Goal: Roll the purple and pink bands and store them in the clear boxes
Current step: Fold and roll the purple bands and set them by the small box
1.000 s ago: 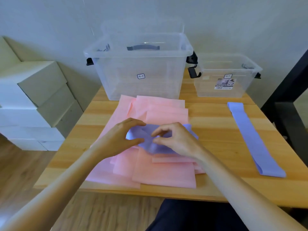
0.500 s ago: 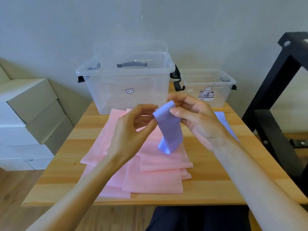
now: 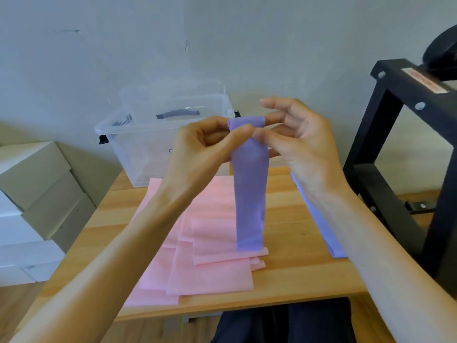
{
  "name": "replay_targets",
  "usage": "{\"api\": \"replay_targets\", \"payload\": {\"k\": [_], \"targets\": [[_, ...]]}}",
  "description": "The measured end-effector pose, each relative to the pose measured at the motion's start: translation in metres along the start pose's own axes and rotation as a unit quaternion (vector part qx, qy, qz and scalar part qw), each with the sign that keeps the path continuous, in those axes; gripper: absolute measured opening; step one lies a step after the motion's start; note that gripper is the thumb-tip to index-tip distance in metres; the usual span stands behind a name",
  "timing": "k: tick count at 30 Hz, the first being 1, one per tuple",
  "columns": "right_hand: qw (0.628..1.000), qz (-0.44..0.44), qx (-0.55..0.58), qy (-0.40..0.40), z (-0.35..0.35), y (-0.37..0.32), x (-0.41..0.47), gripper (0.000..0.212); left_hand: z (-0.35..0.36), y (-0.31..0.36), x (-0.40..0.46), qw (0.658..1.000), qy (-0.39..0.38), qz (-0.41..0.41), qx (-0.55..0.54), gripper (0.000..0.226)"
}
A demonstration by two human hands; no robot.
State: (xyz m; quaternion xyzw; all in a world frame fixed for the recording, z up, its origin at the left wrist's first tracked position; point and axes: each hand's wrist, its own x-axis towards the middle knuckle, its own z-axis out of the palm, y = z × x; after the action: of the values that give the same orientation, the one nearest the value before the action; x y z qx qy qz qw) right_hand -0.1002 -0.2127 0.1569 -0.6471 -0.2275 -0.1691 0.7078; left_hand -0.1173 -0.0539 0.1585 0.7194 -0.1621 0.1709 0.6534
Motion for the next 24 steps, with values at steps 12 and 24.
{"api": "replay_targets", "payload": {"k": [12, 24], "targets": [[0.983, 0.181, -0.017, 0.026, -0.037, 0.047, -0.082, 0.049, 0.043, 0.071, 0.039, 0.994, -0.010, 0.109, 0.024, 0.007], [0.956, 0.257, -0.103, 0.095, -0.076, 0.085, -0.127, 0.012, 0.083, 0.010, 0.096, 0.999, -0.034, -0.010, -0.022, 0.019]]}}
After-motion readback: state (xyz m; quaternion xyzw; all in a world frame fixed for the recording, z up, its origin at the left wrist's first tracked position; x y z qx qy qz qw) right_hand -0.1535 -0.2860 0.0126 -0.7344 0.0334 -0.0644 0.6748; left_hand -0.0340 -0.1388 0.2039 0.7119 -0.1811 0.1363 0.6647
